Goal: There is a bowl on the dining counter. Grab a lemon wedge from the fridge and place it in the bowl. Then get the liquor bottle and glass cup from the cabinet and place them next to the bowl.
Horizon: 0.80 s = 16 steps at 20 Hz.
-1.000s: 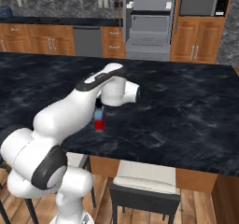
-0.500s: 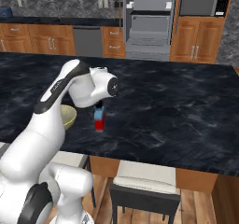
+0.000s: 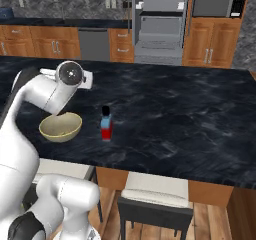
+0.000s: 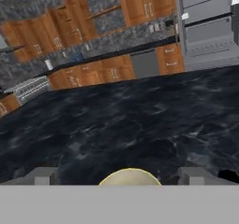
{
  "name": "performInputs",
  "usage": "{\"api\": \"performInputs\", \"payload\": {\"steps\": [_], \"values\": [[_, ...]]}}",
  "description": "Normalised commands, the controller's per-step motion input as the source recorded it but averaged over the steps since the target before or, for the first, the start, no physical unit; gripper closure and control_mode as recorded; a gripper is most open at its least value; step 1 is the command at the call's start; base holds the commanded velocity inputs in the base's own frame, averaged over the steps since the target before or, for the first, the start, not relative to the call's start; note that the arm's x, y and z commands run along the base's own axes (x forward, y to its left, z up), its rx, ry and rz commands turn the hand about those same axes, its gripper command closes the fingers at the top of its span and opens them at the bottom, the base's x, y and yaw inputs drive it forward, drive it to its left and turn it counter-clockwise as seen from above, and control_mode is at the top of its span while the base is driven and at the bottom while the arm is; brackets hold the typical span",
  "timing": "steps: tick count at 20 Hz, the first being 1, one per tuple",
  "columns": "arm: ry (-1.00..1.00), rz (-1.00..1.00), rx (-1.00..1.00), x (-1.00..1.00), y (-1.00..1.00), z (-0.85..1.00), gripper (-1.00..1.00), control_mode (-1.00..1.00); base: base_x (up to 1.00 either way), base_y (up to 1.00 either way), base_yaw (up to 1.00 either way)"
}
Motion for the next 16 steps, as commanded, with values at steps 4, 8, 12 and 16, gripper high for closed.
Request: {"api": "performInputs", "payload": {"steps": [4, 8, 12, 16], "values": [[0.24, -0.28, 0.0, -0.73, 0.01, 0.07, -1.0, -1.0, 0.0, 0.0, 0.0], [0.08, -0.19, 0.02, -0.99, -0.26, 0.23, -1.0, -1.0, 0.0, 0.0, 0.0], [0.0, -0.15, 0.05, -0.86, -0.24, 0.32, -1.0, -1.0, 0.0, 0.0, 0.0], [0.01, -0.05, 0.0, -0.26, -0.01, 0.04, -1.0, -1.0, 0.0, 0.0, 0.0]]}}
